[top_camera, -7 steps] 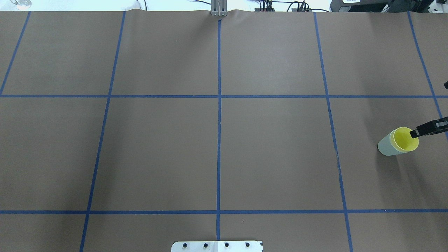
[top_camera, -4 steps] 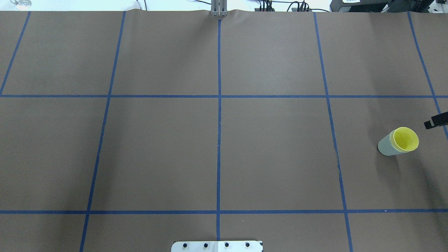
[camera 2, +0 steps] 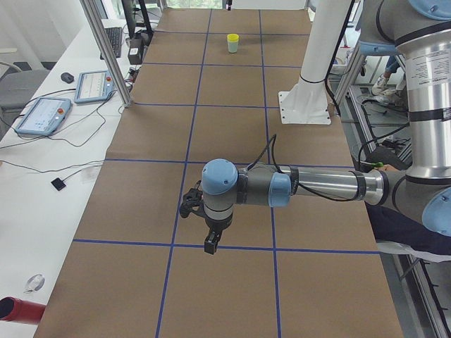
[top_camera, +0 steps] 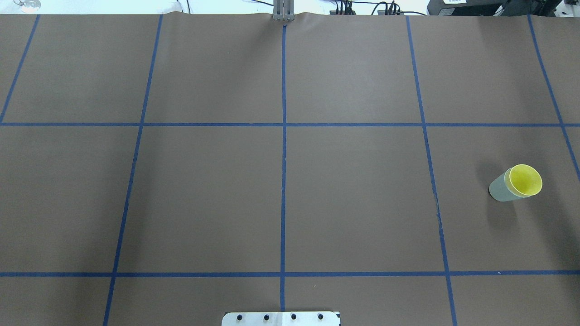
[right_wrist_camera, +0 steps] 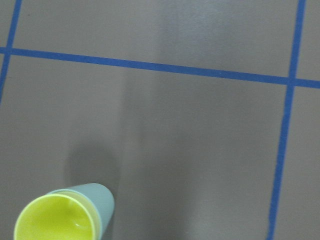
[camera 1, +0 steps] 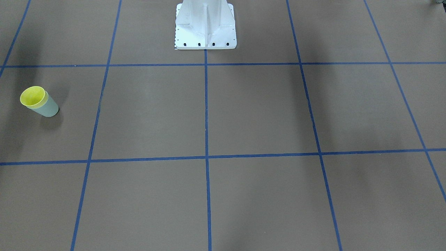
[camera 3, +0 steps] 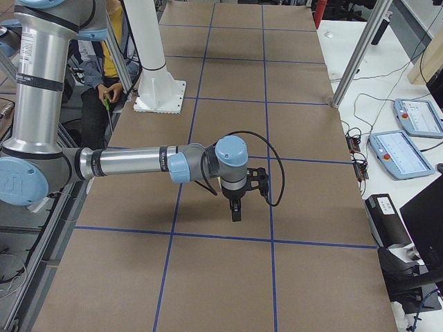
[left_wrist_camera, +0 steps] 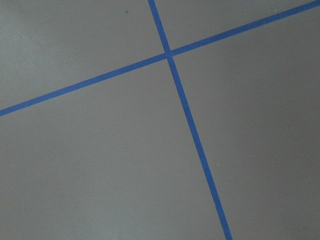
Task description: Transfer and stack yellow cup on green cup
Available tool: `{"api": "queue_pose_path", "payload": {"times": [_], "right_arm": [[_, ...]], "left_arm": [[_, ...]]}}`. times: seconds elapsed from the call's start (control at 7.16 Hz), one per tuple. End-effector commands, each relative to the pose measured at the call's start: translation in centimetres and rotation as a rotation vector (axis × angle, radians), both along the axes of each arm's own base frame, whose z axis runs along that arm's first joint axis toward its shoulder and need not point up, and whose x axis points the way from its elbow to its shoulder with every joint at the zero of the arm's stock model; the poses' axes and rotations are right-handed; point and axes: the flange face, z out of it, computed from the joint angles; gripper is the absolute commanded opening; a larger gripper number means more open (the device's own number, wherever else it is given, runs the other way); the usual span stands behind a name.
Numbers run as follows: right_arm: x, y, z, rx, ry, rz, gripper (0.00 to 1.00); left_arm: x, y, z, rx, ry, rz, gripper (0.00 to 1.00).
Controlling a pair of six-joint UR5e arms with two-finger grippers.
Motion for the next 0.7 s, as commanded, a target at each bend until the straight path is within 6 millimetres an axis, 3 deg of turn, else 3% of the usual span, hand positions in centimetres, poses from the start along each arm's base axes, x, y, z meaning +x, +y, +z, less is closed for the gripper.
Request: {"api": "queue_pose_path", "payload": {"times": [0.0, 0.28, 0.56], "right_arm": [[3.3, -1.7, -0.8, -0.029, 0.066, 0.039, 1.00], [3.2, -0.7, 1.9, -0.055, 0.058, 0.028, 1.00], [3.2, -0.7, 2.7, -0.070, 0.060, 0.028, 1.00]], "left_arm": [[0.0, 0.1, 0.3, -0.007, -0.001, -0.001, 1.00], [0.1, 0.2, 0.7, -0.023, -0.001, -0.006, 1.00], [0.0, 0.4, 1.1, -0.043, 0.001, -0.010, 1.00]]}}
